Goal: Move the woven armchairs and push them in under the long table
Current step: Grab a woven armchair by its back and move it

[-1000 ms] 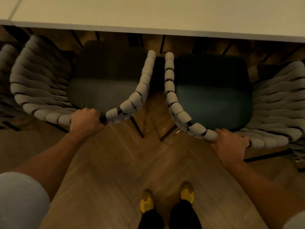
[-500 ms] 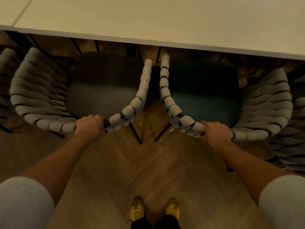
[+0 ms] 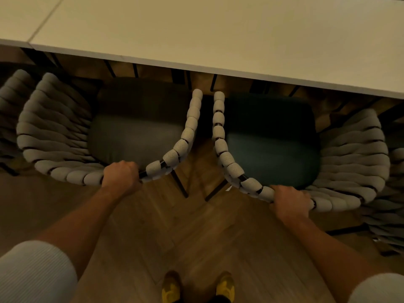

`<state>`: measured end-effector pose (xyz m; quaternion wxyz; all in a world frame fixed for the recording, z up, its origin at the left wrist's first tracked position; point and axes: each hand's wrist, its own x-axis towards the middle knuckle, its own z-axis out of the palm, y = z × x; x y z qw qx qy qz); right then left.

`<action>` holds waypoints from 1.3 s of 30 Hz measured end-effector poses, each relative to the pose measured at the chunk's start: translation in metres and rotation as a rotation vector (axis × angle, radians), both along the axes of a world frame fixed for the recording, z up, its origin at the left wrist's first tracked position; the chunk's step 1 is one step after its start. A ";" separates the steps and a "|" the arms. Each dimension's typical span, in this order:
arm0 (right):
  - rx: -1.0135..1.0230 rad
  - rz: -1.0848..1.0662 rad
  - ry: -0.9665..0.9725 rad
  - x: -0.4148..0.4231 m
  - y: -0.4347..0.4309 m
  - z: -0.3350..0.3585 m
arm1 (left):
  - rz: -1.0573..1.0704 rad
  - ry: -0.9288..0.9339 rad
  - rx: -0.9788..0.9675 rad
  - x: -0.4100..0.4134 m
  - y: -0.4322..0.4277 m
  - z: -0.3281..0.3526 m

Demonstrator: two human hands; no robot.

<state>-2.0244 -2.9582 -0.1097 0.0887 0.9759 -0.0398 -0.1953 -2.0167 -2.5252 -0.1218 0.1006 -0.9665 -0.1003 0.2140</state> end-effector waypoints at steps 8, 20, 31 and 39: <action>0.004 0.018 -0.043 0.030 -0.001 -0.008 | -0.002 0.001 -0.103 0.029 0.003 -0.002; -0.033 -0.086 0.060 0.012 0.005 -0.008 | -0.095 0.021 -0.133 0.016 0.008 0.006; -0.022 -0.081 0.142 0.024 0.006 -0.005 | -0.140 0.003 -0.143 0.015 0.013 0.000; -0.010 -0.129 0.120 0.016 0.004 -0.011 | -0.146 0.049 -0.153 0.013 0.011 0.004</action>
